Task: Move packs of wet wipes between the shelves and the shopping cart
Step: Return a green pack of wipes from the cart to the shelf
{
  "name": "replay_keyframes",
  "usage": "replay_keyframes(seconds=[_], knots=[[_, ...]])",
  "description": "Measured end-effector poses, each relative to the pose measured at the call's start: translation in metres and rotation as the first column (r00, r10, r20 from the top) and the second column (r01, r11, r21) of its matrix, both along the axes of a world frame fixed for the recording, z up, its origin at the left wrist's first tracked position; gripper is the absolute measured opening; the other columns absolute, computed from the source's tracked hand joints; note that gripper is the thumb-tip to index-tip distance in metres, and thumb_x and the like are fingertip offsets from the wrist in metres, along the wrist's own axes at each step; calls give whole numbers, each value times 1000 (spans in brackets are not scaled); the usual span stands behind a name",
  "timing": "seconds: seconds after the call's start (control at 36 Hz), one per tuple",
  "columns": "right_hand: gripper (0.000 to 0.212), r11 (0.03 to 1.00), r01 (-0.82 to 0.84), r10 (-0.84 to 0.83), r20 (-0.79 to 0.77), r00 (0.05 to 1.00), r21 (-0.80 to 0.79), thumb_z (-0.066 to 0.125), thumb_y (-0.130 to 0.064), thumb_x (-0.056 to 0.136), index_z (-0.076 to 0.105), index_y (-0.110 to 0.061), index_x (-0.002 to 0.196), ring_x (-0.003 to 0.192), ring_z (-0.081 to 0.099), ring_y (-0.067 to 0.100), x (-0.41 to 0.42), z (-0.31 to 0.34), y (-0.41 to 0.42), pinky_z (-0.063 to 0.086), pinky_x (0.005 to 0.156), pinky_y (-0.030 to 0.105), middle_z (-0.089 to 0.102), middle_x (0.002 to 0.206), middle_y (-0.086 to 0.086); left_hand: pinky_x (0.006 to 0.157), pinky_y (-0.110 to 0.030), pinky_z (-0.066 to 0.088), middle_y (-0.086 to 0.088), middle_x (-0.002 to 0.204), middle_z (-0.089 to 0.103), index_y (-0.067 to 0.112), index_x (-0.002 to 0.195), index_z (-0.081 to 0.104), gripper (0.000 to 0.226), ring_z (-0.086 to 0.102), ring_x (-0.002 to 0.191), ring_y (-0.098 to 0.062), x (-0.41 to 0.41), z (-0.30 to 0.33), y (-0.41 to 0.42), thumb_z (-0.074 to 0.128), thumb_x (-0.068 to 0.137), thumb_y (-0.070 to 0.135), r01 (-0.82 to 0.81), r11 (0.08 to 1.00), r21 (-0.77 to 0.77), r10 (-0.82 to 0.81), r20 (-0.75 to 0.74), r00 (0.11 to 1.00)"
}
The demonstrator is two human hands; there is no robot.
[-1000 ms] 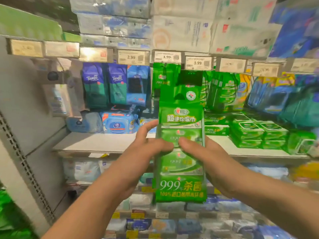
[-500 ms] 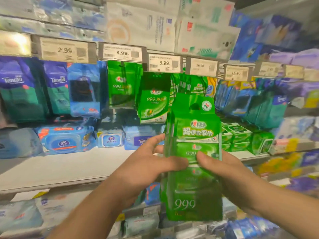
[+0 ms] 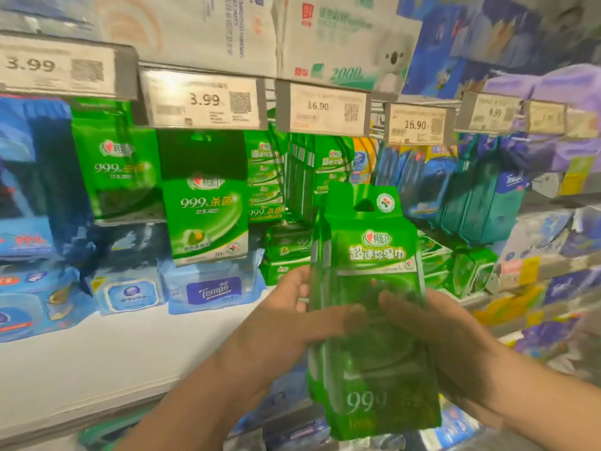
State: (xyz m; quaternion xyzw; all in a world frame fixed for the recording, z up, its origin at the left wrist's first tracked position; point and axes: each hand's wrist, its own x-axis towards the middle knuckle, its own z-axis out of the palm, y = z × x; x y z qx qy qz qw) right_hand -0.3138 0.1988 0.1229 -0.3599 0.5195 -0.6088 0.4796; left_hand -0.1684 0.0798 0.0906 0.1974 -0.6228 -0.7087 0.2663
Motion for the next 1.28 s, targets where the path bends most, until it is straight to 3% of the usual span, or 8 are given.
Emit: replay_keyframes(seconds=[0.14,0.22,0.36,0.53,0.64,0.83,1.11,1.28], knots=[[13,999,1,-4,-83,997,-39,70,-27,78,81,-23,73,63,73,20,-46,0,-8,58,55,32,74,72,7,81,-46,61,-4,110,78,33,132,53,81,77,97,-28,-51,-10,-9,84,57,39,-19,997,73,17,25,1000],[28,996,-83,79,-157,984,-18,77,-40,80,77,-24,104,94,75,33,-79,-6,-12,59,80,52,77,103,13,96,-59,53,-11,118,75,38,133,58,68,75,103,-35,-81,-14,-15,83,70,35,-98,980,171,98,7,995],[31,1000,-24,26,-395,919,8,76,-66,67,71,-50,94,86,74,8,-118,-4,-22,55,90,43,77,90,-13,101,-61,49,-15,118,75,22,126,66,47,76,99,-31,-117,-8,-17,82,81,23,-203,965,164,203,13,979],[49,992,-123,101,-376,921,-34,75,-77,60,69,-50,100,96,75,21,-149,-6,-29,53,96,50,78,100,-6,98,-51,54,-11,128,72,19,147,47,117,72,110,-32,-123,-5,8,101,47,47,-254,949,185,271,-77,959],[50,975,-221,187,-416,890,-35,66,-68,71,70,-37,110,102,72,29,-156,-1,-35,51,98,56,77,106,3,76,-34,61,-14,123,73,12,135,58,107,75,102,-29,-127,2,18,102,44,47,-300,941,160,325,-169,930],[15,969,-227,156,-478,864,-93,63,-52,90,69,-45,102,89,75,12,-153,11,-41,56,91,46,78,95,-9,76,-39,63,-15,115,76,11,127,65,89,76,98,-30,-123,10,11,99,51,42,-466,871,156,491,-207,846],[47,938,-315,164,-621,767,-142,64,-67,62,63,-53,106,84,74,5,-148,17,-45,57,80,36,77,94,-15,76,-41,63,-9,105,80,14,115,69,47,78,90,-25,-97,17,-6,74,69,25,-616,780,109,625,-184,759],[23,919,-216,7,-534,845,-330,66,-38,81,70,-27,101,77,73,2,-136,25,-52,51,62,9,77,88,-14,86,-45,60,-10,110,78,12,124,65,54,77,99,-29,-86,17,-14,76,74,26,-623,775,106,632,-156,759]])
